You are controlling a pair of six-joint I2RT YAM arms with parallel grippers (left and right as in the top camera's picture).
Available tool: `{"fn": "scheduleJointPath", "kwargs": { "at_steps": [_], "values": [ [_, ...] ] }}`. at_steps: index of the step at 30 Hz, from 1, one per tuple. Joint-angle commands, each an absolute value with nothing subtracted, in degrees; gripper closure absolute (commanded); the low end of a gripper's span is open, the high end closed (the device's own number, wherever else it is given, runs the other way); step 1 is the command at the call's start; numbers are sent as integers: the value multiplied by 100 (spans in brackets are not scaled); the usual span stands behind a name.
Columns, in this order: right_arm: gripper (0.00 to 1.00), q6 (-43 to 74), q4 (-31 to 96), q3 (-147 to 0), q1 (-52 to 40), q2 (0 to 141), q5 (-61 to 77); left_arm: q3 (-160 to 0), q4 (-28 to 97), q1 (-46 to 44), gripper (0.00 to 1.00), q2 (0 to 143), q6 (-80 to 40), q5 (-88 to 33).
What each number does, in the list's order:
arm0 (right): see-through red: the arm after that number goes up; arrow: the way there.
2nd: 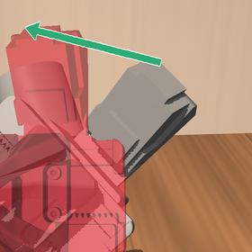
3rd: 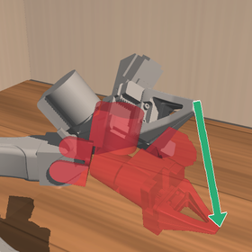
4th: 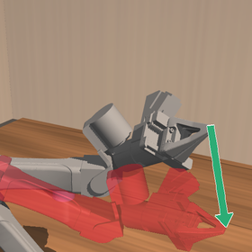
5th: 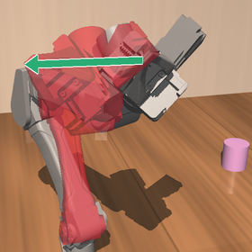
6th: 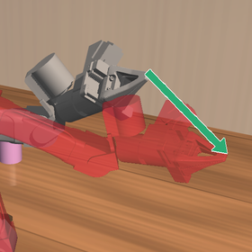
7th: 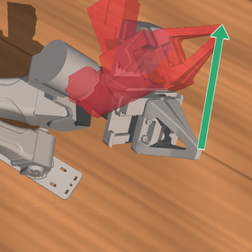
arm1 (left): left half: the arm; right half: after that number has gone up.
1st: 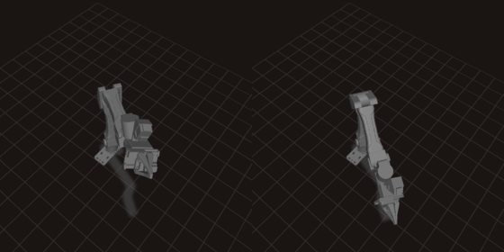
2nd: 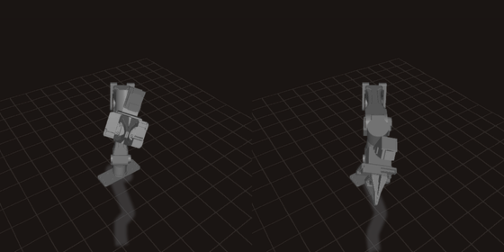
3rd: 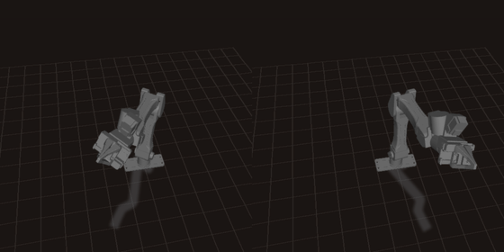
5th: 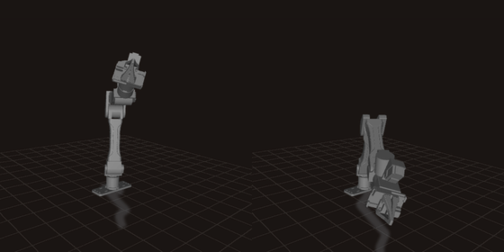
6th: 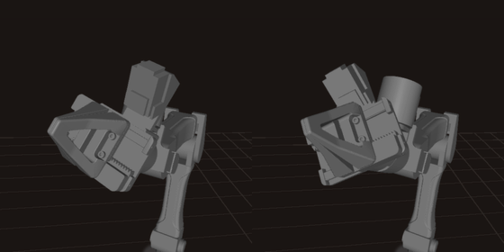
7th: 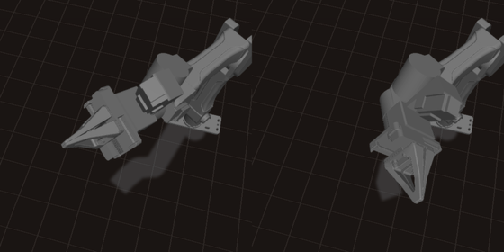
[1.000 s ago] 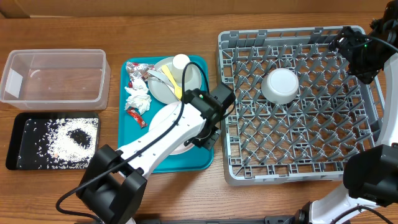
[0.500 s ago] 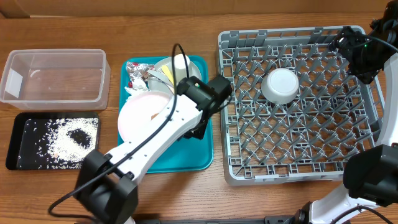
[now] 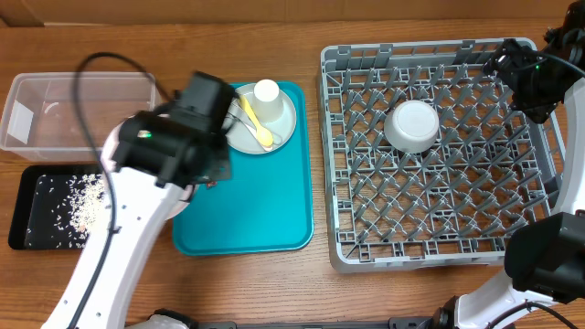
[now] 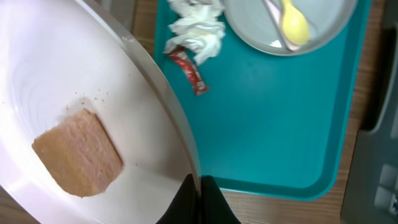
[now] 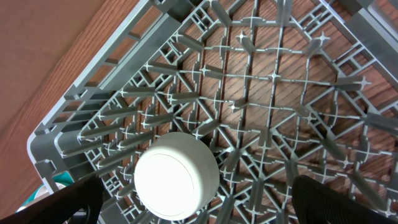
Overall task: Sort waste into correct bins and load items into the dishwasher rack
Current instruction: 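Lift the pink plate with the left gripper over the black tray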
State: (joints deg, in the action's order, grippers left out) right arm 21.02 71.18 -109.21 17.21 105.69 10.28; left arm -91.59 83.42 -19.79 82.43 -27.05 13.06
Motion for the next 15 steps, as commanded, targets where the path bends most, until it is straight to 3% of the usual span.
{"fn": "scheduleJointPath", "kwargs": {
  "at_steps": [1, 15],
  "values": [
    [0, 2145, 7091, -11028, 1734, 10457, 1033, -9273, 8357, -1286, 96, 8149, -2497, 786],
    [0, 2145, 7091, -11026, 1734, 10457, 1035, -9118, 7815, 1339, 96, 8189, -1649, -801]
  ]
}}
